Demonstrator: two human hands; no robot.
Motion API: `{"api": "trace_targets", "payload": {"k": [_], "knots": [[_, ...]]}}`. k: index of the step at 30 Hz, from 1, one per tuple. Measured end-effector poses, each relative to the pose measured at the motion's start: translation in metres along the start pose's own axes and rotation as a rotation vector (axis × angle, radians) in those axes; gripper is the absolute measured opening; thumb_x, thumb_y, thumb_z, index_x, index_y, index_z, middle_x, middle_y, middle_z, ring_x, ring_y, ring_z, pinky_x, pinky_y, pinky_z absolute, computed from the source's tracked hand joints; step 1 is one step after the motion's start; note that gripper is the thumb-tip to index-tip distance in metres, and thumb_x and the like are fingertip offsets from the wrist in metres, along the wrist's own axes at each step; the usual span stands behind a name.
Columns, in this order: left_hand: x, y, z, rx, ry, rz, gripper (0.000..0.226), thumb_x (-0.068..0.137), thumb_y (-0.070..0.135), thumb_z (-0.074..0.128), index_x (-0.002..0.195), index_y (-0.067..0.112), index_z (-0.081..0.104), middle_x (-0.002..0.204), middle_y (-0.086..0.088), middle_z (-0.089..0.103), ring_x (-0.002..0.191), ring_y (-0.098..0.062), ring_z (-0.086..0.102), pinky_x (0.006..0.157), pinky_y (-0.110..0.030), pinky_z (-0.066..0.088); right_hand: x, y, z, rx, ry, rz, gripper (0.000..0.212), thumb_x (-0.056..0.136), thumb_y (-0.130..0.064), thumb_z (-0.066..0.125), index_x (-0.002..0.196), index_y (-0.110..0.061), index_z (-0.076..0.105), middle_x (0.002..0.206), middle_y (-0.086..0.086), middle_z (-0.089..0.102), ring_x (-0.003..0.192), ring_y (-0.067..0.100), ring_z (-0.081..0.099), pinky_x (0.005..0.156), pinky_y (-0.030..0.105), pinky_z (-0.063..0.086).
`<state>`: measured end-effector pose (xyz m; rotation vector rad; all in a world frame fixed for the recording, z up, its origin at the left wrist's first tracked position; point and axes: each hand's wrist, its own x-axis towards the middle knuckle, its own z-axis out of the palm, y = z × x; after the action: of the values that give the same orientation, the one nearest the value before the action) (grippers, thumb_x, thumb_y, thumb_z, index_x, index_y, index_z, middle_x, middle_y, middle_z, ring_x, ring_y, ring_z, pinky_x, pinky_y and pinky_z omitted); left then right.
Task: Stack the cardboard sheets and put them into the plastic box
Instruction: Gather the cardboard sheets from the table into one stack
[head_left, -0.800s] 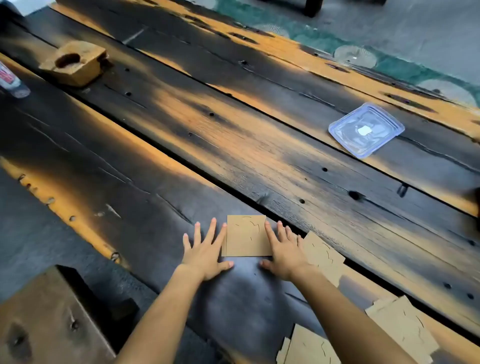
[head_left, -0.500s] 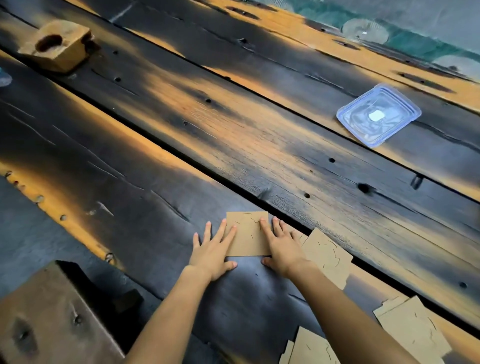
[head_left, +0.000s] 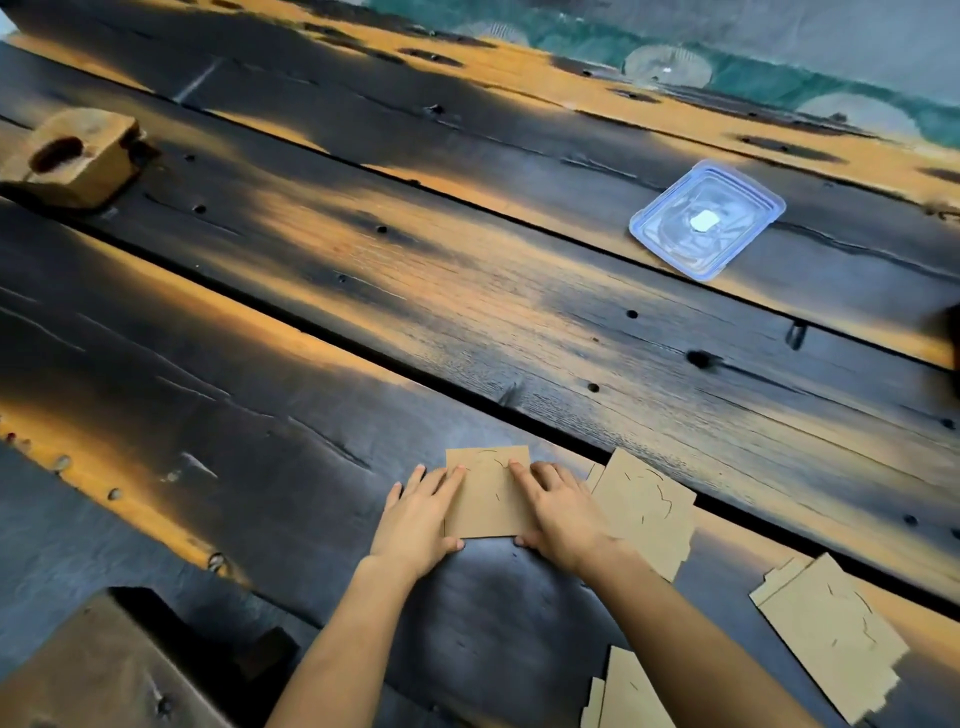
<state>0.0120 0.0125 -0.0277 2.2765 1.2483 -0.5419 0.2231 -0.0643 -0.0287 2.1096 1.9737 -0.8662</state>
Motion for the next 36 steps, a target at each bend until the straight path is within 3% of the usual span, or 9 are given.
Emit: {"api": "trace_targets", "payload": {"k": [3,8,14,21,27,36], "knots": [[-0.008,0.000,0.000,0.023,-0.003,0.043,0.102,0.088,0.047,0.075,0.165,0.030,0.011,0.161,0.003,0.032,0.159,-0.025,0.008,0.127,-0.045,0.012,-0.017,-0.003,0.001,0.023,0.033,-0.006,0.103,0.087,-0.049,0.075,0.163,-0.020,0.011,0.158,0.011,0.030,0.147,0.031,0.027,0.120,0.039,0.026],[-0.030,0.013,0.002,0.038,-0.006,0.110,0.100,0.089,0.050,0.074,0.164,0.030,0.012,0.168,0.002,0.021,0.160,-0.026,0.004,0.125,-0.042,0.022,-0.054,-0.002,0.003,0.099,0.070,0.013,0.101,0.085,-0.047,0.077,0.162,-0.023,0.017,0.156,0.009,0.033,0.145,0.028,0.030,0.120,0.037,0.026],[-0.054,0.042,0.011,0.015,0.007,0.194,0.097,0.088,0.051,0.074,0.163,0.029,0.017,0.165,0.009,0.030,0.159,-0.023,0.010,0.123,-0.040,0.026,-0.108,0.013,0.006,0.136,0.093,0.077,0.101,0.083,-0.046,0.079,0.162,-0.025,0.019,0.155,0.008,0.035,0.144,0.030,0.032,0.119,0.038,0.028],[-0.081,0.113,0.038,0.084,0.001,0.291,0.098,0.088,0.052,0.074,0.163,0.027,0.017,0.165,0.007,0.030,0.158,-0.023,0.013,0.121,-0.041,0.028,-0.191,0.050,0.031,0.150,0.129,0.191,0.071,0.081,-0.044,0.080,0.140,-0.026,0.043,0.148,0.004,0.041,0.134,0.029,0.040,0.108,0.036,0.036],[-0.109,0.154,0.075,0.152,-0.029,0.348,0.096,0.087,0.051,0.075,0.161,0.022,0.022,0.162,0.004,0.034,0.154,-0.023,0.020,0.116,-0.042,0.034,-0.249,0.065,0.063,0.171,0.107,0.248,0.070,0.080,-0.047,0.080,0.136,-0.026,0.045,0.145,0.004,0.044,0.131,0.029,0.042,0.107,0.035,0.038],[-0.135,0.177,0.117,0.189,-0.035,0.366,0.073,0.083,0.050,0.077,0.137,0.019,0.040,0.151,0.002,0.043,0.146,-0.021,0.030,0.108,-0.039,0.039,-0.294,0.068,0.105,0.238,0.086,0.291,0.066,0.084,-0.045,0.077,0.137,-0.026,0.043,0.148,0.004,0.040,0.131,0.029,0.041,0.107,0.039,0.040]]}}
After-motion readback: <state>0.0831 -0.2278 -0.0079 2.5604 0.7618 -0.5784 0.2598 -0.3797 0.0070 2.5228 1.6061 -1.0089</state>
